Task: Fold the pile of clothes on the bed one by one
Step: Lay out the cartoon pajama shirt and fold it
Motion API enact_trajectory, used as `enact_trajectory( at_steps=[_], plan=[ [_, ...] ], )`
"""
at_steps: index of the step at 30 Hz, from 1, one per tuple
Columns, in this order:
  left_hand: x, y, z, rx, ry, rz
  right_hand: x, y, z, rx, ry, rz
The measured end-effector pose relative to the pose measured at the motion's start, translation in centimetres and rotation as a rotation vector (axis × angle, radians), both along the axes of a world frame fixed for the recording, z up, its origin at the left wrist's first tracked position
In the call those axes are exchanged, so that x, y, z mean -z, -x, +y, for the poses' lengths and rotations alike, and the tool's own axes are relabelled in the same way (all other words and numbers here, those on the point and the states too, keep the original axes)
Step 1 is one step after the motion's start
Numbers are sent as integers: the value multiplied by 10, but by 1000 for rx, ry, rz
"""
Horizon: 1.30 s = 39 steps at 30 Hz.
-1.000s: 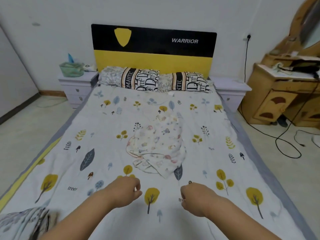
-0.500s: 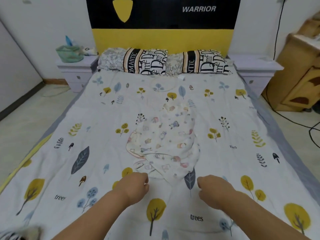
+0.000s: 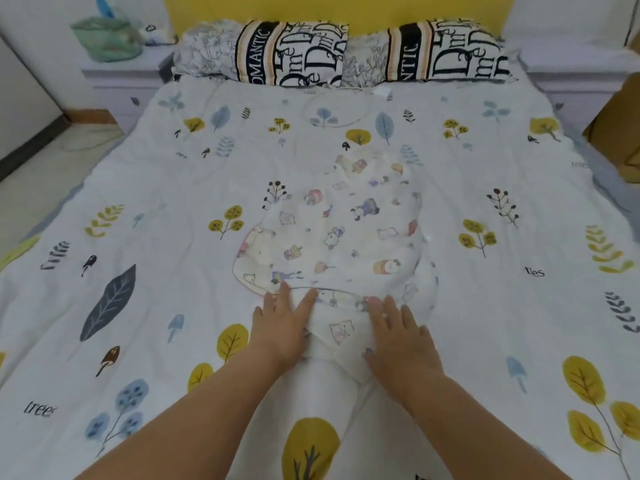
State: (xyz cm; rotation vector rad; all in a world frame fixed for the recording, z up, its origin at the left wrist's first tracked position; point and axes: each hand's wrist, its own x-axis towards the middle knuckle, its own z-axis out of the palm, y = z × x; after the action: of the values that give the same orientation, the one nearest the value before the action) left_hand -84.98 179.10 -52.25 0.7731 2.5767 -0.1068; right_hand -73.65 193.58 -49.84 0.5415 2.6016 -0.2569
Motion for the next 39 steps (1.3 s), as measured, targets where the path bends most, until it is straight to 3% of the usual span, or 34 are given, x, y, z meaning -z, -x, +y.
enact_trajectory(
  at_steps=[4, 10, 16, 19, 25, 31, 36, 39],
  plan=[
    [30, 2, 7, -9, 82, -177, 32, 2, 3, -30, 5, -64],
    [22, -12, 11, 83, -52, -188, 34, -15, -13, -99, -54, 21],
    [-43, -45, -15, 145, -90, -432, -10, -56, -26, 172, 324, 45],
    [-83, -62, -30, 114, -180, -432, -41, -73, -34, 264, 376, 28],
    [-184, -72, -45, 50, -524, -308, -170, -98, -39, 324, 505, 244],
    [-330, -90, -38, 35, -802, -358, -305, -127, -33, 265, 474, 576],
    [-435, -120, -46, 162, -891, -367, -398, -159, -38, 310, 364, 906],
    [-480, -143, -57, 221, -924, -382, -447, -177, -49, 350, 425, 1100]
  ],
)
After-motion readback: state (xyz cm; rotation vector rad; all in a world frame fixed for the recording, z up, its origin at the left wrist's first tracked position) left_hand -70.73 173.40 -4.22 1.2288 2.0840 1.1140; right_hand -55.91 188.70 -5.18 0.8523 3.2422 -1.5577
